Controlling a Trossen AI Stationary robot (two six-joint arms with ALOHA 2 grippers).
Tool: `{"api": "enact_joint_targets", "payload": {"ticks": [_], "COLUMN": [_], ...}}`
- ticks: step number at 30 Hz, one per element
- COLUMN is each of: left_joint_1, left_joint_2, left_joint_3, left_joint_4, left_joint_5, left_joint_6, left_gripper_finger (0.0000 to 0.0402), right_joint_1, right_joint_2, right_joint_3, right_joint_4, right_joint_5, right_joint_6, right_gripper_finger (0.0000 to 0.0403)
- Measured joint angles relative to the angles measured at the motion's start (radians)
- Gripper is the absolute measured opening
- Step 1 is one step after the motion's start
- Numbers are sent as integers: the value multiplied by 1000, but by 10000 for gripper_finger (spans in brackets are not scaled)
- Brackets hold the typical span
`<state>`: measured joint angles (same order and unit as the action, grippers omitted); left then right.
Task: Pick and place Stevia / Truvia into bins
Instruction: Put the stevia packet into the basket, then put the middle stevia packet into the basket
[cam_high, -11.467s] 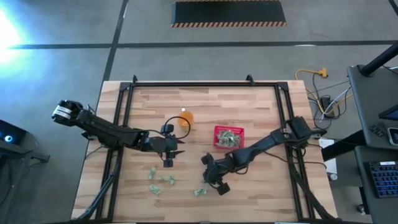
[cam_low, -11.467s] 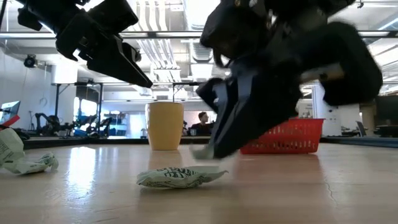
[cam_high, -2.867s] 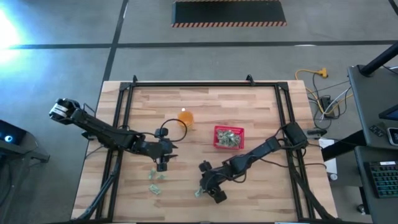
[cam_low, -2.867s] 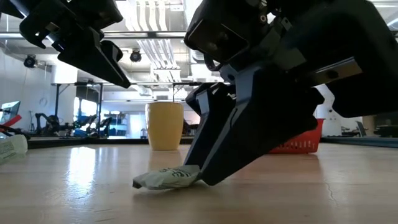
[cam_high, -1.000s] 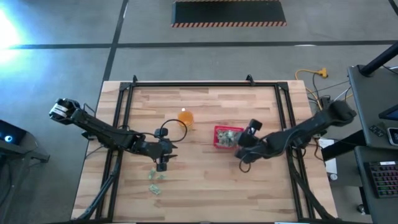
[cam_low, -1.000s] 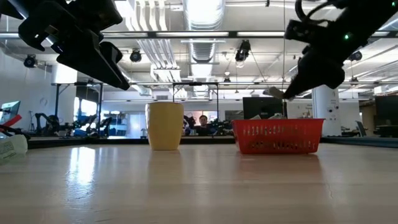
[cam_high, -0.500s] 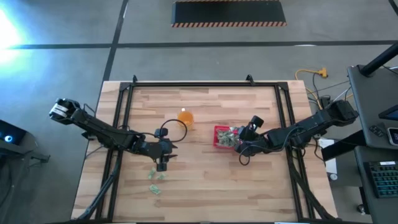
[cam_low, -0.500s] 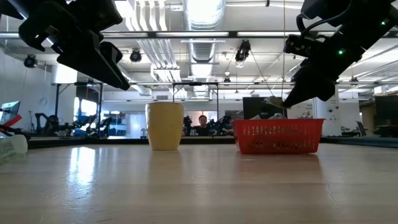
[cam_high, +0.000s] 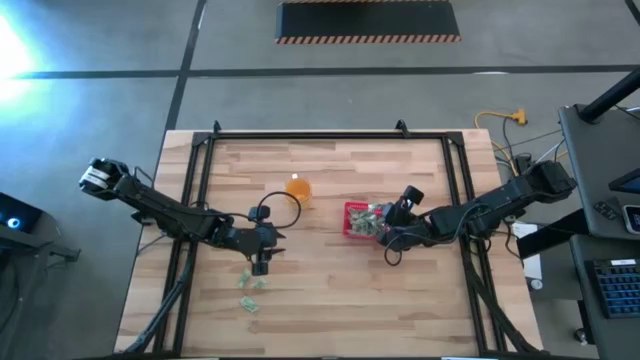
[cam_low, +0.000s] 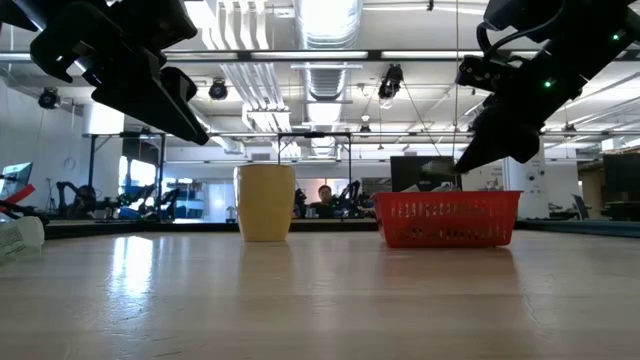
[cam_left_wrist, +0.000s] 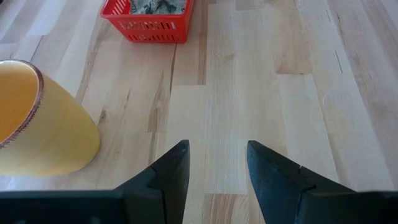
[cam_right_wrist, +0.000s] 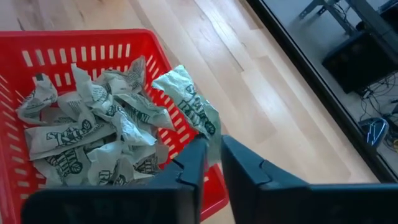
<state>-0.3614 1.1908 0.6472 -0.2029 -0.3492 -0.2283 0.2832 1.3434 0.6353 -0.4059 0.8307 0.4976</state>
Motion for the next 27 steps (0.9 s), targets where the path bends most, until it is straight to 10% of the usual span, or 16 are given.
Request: {"api": "enact_joint_targets", "payload": {"ticks": [11,27], "left_joint_1": [0,-116], "left_joint_2": [0,62], "left_joint_3": [0,-6], "left_joint_4": [-1,-227], "left_joint_5": [2,213], "left_joint_6": [0,-315], "left_gripper_finger": [144,144], "right_joint_1": [0,92], "right_joint_2": [-27,-140], "right_joint_3": [0,66], "right_joint_4": [0,0], "right_joint_5": [-1,-290], "right_joint_6": [-1,-46], "right_gripper_finger": [128,130]}}
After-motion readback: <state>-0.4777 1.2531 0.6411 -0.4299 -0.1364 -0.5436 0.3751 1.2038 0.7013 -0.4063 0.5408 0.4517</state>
